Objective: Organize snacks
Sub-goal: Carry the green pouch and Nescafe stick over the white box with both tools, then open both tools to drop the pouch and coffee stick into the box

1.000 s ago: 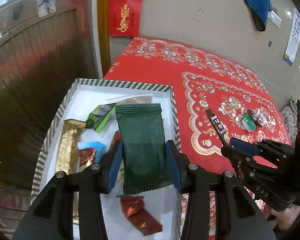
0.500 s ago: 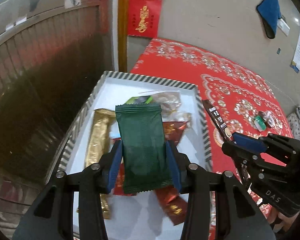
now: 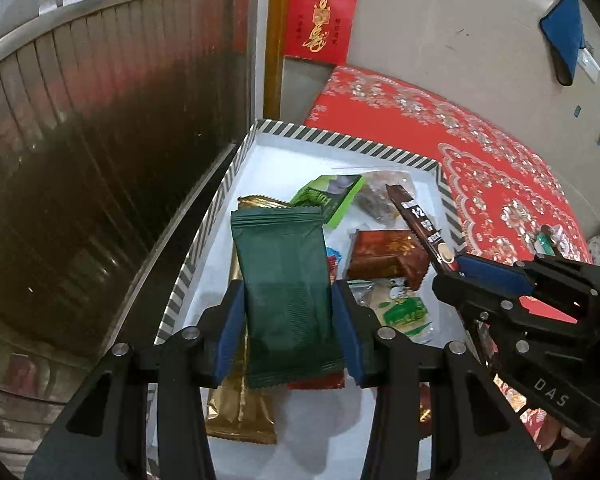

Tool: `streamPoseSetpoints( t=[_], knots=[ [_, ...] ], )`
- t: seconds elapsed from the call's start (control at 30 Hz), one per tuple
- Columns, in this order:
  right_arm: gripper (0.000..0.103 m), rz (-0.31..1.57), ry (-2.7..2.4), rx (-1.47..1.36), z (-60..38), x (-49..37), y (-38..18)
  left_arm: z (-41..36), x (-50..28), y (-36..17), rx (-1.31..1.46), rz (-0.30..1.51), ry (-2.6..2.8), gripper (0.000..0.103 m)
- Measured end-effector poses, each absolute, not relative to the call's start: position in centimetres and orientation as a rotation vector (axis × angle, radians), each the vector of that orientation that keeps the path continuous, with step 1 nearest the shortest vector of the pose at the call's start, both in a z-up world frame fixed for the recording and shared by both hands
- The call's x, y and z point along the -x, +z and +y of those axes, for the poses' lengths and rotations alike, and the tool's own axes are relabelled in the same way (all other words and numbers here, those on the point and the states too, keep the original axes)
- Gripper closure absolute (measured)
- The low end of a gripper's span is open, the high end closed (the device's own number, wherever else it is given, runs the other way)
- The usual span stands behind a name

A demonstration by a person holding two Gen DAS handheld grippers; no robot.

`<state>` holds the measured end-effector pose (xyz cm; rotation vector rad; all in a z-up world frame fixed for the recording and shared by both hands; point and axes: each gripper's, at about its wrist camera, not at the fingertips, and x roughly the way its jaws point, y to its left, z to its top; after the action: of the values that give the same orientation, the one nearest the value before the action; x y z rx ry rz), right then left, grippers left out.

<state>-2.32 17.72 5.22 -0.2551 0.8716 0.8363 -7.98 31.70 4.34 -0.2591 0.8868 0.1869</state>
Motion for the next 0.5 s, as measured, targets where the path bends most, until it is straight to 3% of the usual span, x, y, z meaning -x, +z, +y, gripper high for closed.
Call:
streamPoseSetpoints(
  t=[0.43, 0.5],
  knots=[
    [0.078, 0.928, 0.869, 0.254, 20.4, 2.4, 3.0, 32.3, 7.8, 3.0, 0.236, 0.900, 0.239, 0.060],
    [0.078, 0.934, 0.883, 0.244, 20.3, 2.5, 2.9, 32.4, 7.7, 2.9, 0.244, 0.904, 0.243, 0.054]
  ],
)
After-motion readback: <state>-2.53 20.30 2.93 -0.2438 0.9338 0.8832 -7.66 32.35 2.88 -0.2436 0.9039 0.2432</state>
